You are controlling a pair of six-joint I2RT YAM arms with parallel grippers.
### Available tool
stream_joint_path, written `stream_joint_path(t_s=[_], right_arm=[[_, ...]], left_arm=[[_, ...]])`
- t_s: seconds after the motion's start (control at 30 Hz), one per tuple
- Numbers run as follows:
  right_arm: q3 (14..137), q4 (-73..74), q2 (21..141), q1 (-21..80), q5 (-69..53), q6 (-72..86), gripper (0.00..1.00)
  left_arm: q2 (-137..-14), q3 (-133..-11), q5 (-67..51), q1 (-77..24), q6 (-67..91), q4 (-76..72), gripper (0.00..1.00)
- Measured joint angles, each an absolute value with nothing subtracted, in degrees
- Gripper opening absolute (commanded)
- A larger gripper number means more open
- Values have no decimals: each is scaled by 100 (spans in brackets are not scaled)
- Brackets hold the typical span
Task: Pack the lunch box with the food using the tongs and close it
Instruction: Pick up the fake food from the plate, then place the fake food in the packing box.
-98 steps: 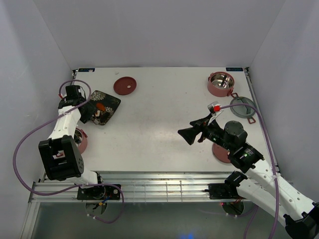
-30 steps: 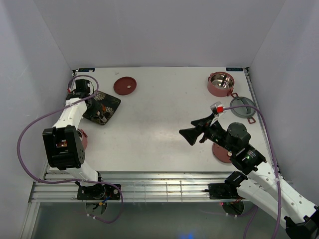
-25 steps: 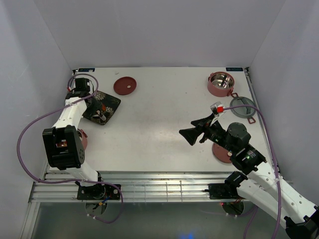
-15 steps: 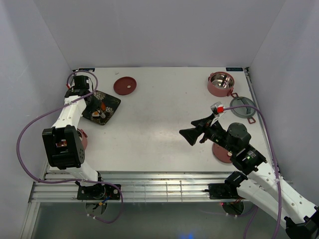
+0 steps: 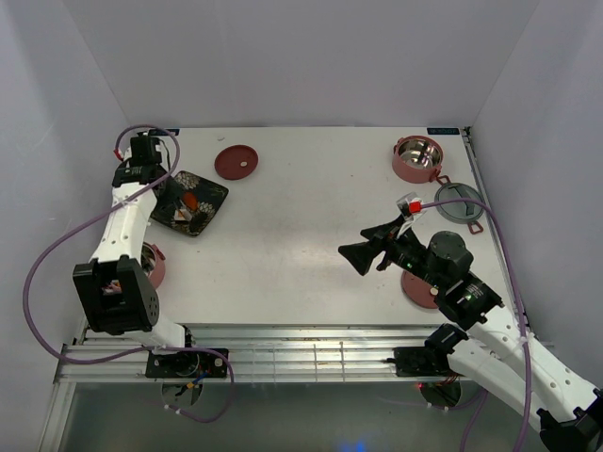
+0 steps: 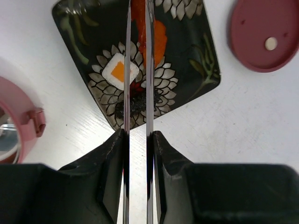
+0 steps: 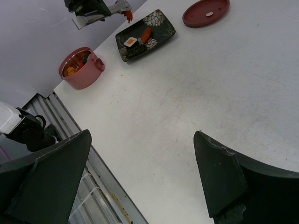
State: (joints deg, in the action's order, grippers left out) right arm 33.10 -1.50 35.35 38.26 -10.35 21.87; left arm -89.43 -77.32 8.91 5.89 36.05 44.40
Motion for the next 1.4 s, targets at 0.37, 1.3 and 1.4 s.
stream_joint_path(t_s=[0.37, 1.3, 1.4], right_arm=[[3310, -158, 3795, 3852, -1072, 2182, 95], [3310, -364, 4224, 3903, -1238, 2213, 95], [3310, -366, 4226, 3903, -1238, 2213, 95]], left_arm=[[-6925, -6783, 1404, 1358, 3323, 5096, 0], [-5505, -5660, 1914, 1522, 3747, 6217, 0], [-5553, -5623, 1914, 1522, 3898, 6344, 0]])
